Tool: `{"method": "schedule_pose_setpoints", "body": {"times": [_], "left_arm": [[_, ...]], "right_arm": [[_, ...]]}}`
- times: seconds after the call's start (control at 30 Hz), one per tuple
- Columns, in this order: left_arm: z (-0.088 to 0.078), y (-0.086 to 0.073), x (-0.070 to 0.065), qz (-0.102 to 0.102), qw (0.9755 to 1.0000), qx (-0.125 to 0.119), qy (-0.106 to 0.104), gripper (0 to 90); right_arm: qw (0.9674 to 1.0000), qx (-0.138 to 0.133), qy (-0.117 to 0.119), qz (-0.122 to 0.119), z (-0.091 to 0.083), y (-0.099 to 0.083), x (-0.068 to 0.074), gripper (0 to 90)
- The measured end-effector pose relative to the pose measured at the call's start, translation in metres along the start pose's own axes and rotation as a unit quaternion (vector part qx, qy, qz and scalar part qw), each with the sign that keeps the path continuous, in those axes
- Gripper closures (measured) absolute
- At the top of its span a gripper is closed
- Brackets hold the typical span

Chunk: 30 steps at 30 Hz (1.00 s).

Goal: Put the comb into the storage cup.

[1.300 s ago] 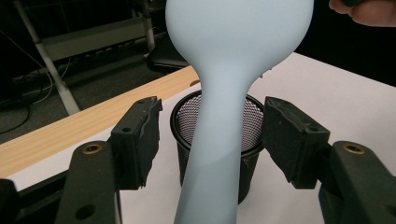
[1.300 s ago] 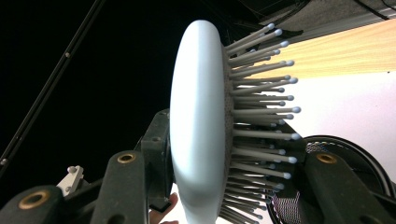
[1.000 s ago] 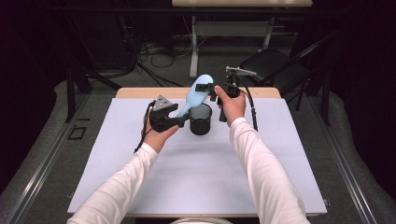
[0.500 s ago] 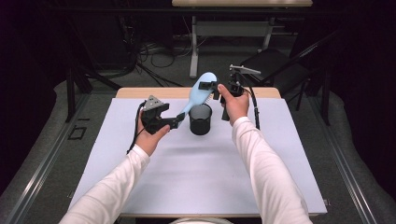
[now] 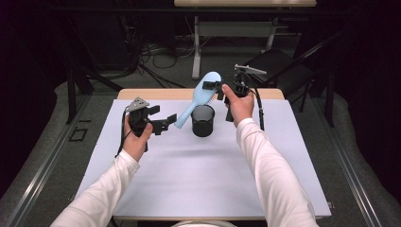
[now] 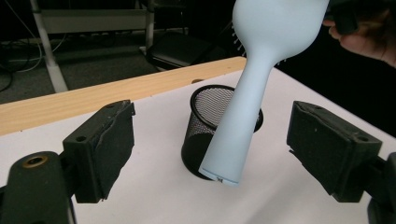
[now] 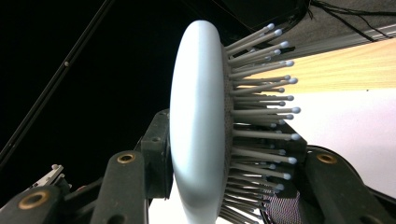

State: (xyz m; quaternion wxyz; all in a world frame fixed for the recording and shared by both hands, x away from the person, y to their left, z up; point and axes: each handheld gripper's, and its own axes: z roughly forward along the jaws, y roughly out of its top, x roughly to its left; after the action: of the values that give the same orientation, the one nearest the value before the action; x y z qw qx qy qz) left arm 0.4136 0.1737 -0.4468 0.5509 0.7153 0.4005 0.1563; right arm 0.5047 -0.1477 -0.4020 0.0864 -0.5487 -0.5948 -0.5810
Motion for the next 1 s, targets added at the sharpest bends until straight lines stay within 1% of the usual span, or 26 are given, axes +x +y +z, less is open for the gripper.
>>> {"method": "schedule_pose_setpoints", "body": {"times": [0.1, 0.17, 0.23, 0.3, 0.37, 0.43, 0.5, 0.63, 0.67, 0.77, 0.8, 0.83, 0.9, 1.0], "left_arm": [[-0.003, -0.002, 0.000, -0.007, 0.9999, 0.002, -0.011, 9.0], [-0.003, -0.004, 0.000, -0.009, 0.9997, 0.004, -0.024, 4.3], [-0.004, -0.005, -0.002, -0.005, 0.9996, 0.008, -0.026, 1.4], [-0.005, -0.006, -0.004, 0.000, 0.9994, 0.012, -0.032, 0.6], [-0.006, -0.007, -0.005, 0.004, 0.9995, 0.011, -0.030, 0.6], [-0.007, -0.007, -0.006, 0.001, 0.9995, 0.011, -0.031, 0.6], [-0.008, -0.008, -0.007, 0.003, 0.9995, 0.012, -0.030, 0.5], [-0.010, -0.009, -0.009, 0.015, 0.9995, 0.012, -0.026, 0.6], [-0.011, -0.009, -0.009, 0.019, 0.9995, 0.014, -0.021, 0.6], [-0.012, -0.010, -0.009, 0.020, 0.9995, 0.024, -0.010, 0.6], [-0.012, -0.011, -0.009, 0.021, 0.9992, 0.033, -0.007, 0.6], [-0.011, -0.012, -0.008, 0.020, 0.9992, 0.036, -0.004, 0.6], [-0.010, -0.014, -0.007, 0.017, 0.9990, 0.042, -0.006, 0.6], [-0.009, -0.017, -0.005, 0.009, 0.9992, 0.039, -0.008, 0.6]], "right_arm": [[1.0000, -0.001, 0.001, -0.002, -0.001, 0.000, 0.001, 51.2], [1.0000, -0.003, 0.001, -0.003, -0.002, 0.000, 0.002, 51.1], [1.0000, -0.003, 0.001, -0.004, -0.003, 0.000, 0.003, 51.1], [1.0000, -0.004, -0.001, -0.006, -0.004, 0.000, 0.004, 51.1], [1.0000, -0.003, -0.001, -0.007, -0.006, 0.001, 0.004, 51.1], [1.0000, -0.005, -0.001, -0.008, -0.007, 0.001, 0.004, 51.1], [1.0000, -0.006, -0.001, -0.008, -0.008, 0.001, 0.005, 51.1], [0.9999, -0.007, -0.001, -0.014, -0.010, 0.001, 0.007, 51.1], [0.9999, -0.008, -0.001, -0.014, -0.010, 0.001, 0.008, 51.1], [0.9998, -0.009, -0.002, -0.016, -0.011, 0.001, 0.008, 51.1], [0.9998, -0.008, -0.003, -0.017, -0.011, 0.001, 0.008, 51.0], [0.9998, -0.008, -0.003, -0.018, -0.011, 0.001, 0.009, 51.1], [0.9998, -0.007, -0.005, -0.020, -0.012, 0.001, 0.009, 51.1], [0.9997, -0.006, -0.006, -0.022, -0.012, 0.001, 0.009, 51.1]]}}
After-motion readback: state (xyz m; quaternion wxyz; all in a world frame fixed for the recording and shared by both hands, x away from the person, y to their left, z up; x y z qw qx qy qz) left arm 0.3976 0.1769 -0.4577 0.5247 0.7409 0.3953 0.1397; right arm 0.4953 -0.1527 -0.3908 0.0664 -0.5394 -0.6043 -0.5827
